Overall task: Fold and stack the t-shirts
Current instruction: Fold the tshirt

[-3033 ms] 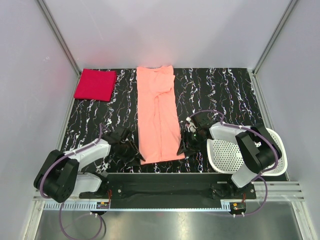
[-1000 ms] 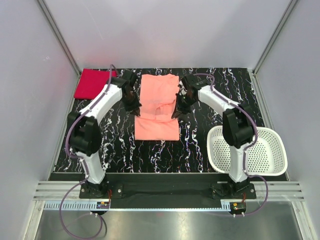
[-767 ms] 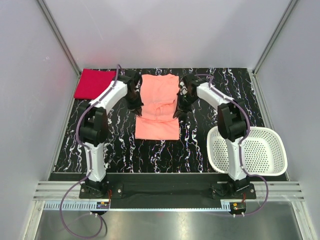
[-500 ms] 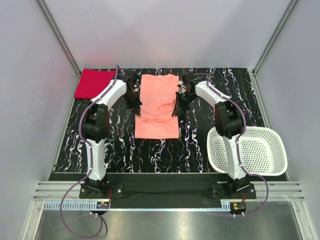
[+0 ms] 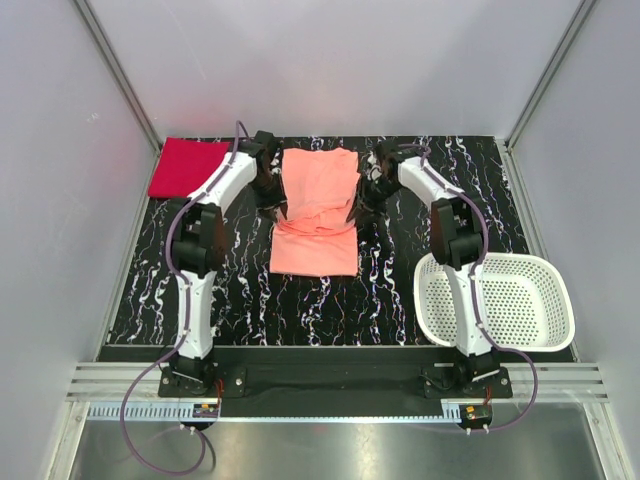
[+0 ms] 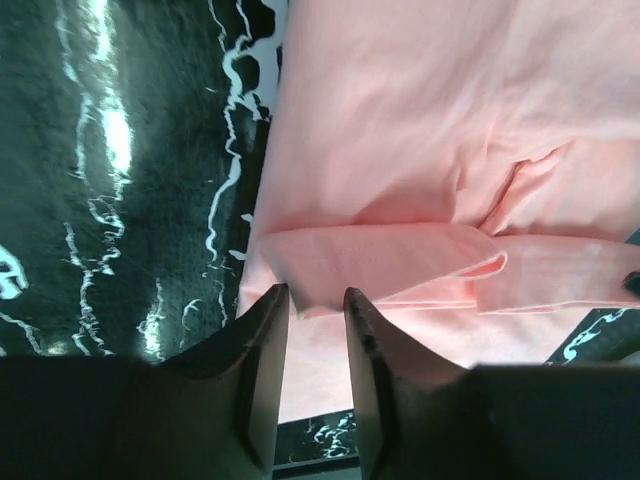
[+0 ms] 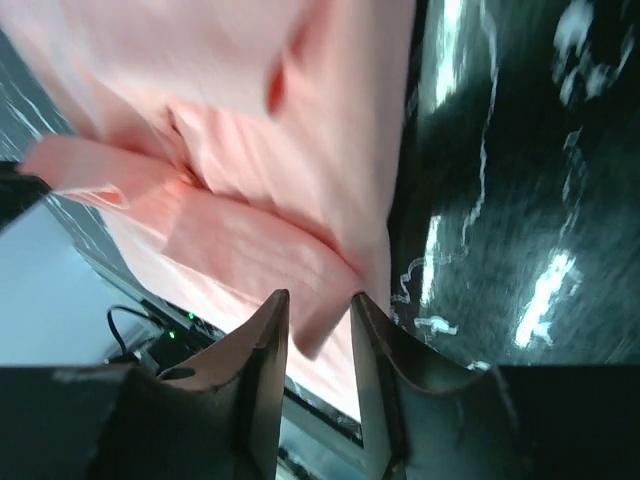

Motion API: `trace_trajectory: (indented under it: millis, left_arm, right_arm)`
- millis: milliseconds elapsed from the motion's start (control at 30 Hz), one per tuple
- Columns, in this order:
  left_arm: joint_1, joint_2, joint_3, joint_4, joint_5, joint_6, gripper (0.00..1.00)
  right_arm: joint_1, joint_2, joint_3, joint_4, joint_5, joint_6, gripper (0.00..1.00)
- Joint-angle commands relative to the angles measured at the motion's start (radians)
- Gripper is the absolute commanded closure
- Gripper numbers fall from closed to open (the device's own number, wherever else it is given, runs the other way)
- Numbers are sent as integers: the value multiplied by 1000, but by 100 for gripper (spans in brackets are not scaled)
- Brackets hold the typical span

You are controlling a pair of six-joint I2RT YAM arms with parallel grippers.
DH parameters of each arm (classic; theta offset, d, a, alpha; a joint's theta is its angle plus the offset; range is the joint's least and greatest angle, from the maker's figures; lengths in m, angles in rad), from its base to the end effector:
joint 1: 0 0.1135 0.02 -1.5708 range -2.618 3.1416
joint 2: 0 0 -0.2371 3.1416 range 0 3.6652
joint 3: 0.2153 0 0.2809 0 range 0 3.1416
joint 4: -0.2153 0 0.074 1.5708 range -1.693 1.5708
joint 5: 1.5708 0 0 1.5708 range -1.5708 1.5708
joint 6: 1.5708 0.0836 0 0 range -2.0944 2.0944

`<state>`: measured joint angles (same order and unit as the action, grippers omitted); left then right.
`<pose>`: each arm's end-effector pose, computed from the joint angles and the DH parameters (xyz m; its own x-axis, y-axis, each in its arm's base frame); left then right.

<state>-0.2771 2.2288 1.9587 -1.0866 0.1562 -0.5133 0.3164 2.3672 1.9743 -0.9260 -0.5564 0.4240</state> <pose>0.4569 -0.1435 0.1327 -0.9671 -0.2292 -0.1104 -0.1984 0.9511 -0.2368 0.4634 0.1982 0.0893 -0.9990 0.0405 -0.0168 0.0238 0.8222 0.5687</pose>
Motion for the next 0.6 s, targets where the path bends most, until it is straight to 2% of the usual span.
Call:
trace_trajectory:
  millis: [0,33,67,133,233,267,367,400,467,567]
  left_arm:
    - [10,-29,86,-29,-96,3,63]
    - [10,-72,79,-22,-140,-2,61]
    - [10,-98,72,-19,-153,-7,51]
    - [7,-174,36,-13,-187,-11,46]
    - [-17,-272,-67,13,-170,4,45]
    - [-23,-294,-99,31,-162,9,45]
    - [-50,-360,-274,121,-22,3,52]
    - [-69,-374,-315,146,0,-8,58]
    - [-88,-396,-401,195,35,-25,65]
    - [-105,-399,-478,260,91,-51,69]
  right_arm:
    - [-25,41,179,-44,-28,-25,61]
    - [-26,62,225,-83,19,-40,60]
    - [-27,69,303,-118,44,-54,57]
    - [-27,44,343,-204,100,-80,53]
    - [-17,-89,203,-162,86,-79,49]
    - [-14,-123,81,-105,81,-73,49]
    - [18,-221,-93,-24,98,-85,50]
    - [32,-230,-124,-10,89,-82,52]
    - [39,-235,-191,18,50,-77,60]
    - [47,-240,-252,68,23,-77,74]
